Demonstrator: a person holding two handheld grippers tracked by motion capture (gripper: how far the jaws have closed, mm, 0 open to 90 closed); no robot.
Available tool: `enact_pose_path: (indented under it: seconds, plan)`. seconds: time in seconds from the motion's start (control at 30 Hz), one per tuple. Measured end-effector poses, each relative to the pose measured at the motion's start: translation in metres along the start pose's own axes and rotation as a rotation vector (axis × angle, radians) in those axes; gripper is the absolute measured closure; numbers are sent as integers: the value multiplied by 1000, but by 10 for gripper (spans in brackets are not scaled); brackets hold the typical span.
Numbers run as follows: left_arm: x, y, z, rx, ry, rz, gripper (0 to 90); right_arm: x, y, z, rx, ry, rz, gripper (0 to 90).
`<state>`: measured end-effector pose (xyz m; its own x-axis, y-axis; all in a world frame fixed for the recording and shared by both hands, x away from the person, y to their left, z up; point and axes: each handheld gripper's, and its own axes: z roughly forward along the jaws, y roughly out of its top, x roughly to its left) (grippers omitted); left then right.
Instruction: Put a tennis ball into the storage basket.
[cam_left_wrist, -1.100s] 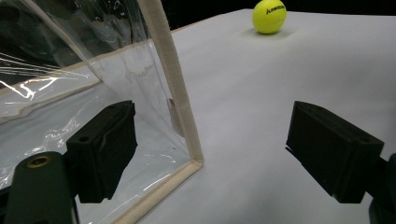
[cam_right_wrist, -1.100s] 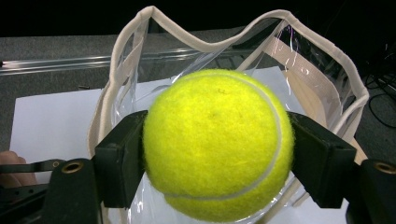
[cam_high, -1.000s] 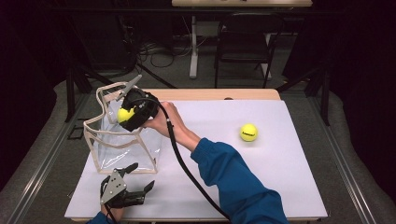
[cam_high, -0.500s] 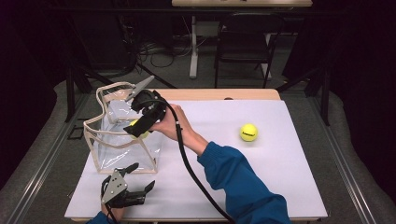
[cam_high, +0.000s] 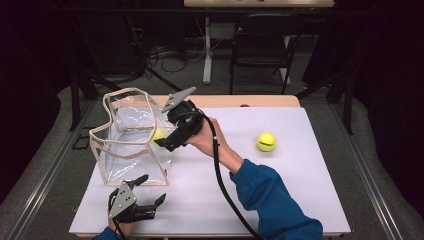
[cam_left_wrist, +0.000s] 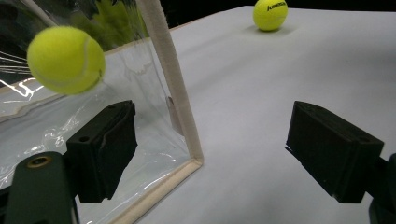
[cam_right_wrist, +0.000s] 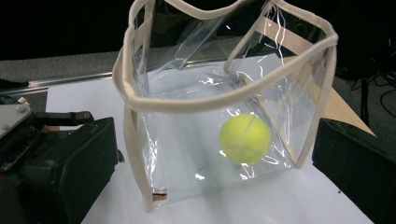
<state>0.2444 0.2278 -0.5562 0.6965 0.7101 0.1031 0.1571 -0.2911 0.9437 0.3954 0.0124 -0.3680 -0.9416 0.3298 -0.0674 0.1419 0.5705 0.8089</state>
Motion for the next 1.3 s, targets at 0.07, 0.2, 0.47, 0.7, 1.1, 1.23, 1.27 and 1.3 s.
enact_pose_path:
  seconds: [0.07,0.2,0.47,0.7,1.1,1.23,1.27,1.3]
  plan:
    - [0,0,0,0,-1,2,159,-2,-7,-5,-7,-11,13,0]
    - [0,0,0,2,1,-1,159,-5,-23,-13,-11,-24,32,0]
    - [0,0,1,7,3,8,159,-3,-50,-24,22,-43,38,0]
    - [-1,0,1,11,5,2,159,1,-78,-28,24,-46,54,0]
    - [-1,0,0,1,8,7,159,1,-120,-41,38,-74,86,0]
    - [-1,0,1,6,7,9,159,0,-140,-47,24,-96,112,5]
    - [-1,0,1,8,7,11,159,-1,-144,-49,25,-98,120,4]
    - [-1,0,1,8,7,12,159,-1,-146,-50,26,-102,124,4]
